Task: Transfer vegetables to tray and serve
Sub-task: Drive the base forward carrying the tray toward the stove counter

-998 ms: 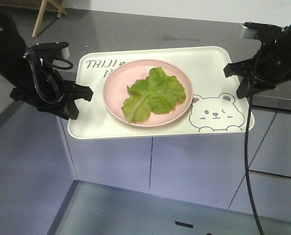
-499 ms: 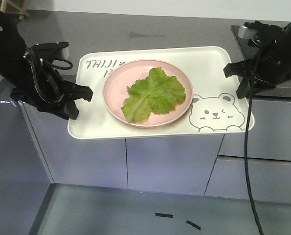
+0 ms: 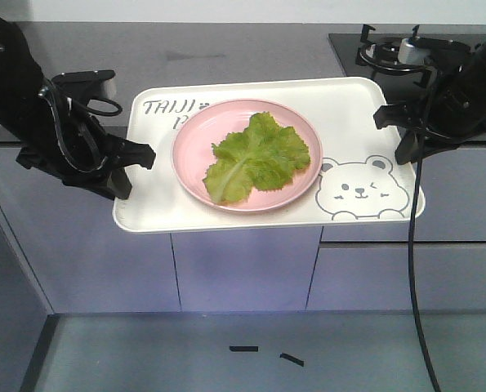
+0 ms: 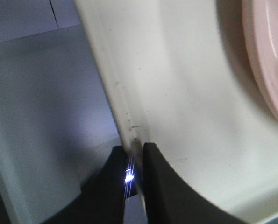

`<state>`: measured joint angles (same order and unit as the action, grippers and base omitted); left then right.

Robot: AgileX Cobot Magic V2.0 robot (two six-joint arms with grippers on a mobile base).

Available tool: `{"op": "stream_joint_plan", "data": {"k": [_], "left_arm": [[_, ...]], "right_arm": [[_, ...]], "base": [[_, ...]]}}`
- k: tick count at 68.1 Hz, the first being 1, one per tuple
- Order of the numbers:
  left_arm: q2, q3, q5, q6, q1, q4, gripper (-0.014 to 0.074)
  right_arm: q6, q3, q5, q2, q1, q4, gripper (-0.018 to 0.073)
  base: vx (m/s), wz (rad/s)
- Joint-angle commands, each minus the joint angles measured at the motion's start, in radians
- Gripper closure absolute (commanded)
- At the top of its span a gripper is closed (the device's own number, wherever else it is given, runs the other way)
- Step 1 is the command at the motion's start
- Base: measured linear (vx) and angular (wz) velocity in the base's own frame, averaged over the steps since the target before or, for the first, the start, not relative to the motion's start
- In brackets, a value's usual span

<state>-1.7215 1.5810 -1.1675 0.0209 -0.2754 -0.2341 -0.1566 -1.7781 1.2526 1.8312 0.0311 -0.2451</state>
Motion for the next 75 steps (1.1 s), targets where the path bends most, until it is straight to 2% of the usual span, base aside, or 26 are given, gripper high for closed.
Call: {"op": "stream_joint_plan", "data": {"k": [1,75], "left_arm": [[0.057,0.04,0.049,-0.031,-0.021,-0.104,0.0602],[0.057,0.04,0.05,-0.031,-0.021,-0.104,0.0602]], "right_arm": [[-0.024,-0.026,0.031,-0.061,0.016,-0.108,0.0565],[-0.024,-0.026,0.031,-0.061,0.016,-0.108,0.0565]], "base": [[-0.05,-0.19],[0.01,-0.03]]}}
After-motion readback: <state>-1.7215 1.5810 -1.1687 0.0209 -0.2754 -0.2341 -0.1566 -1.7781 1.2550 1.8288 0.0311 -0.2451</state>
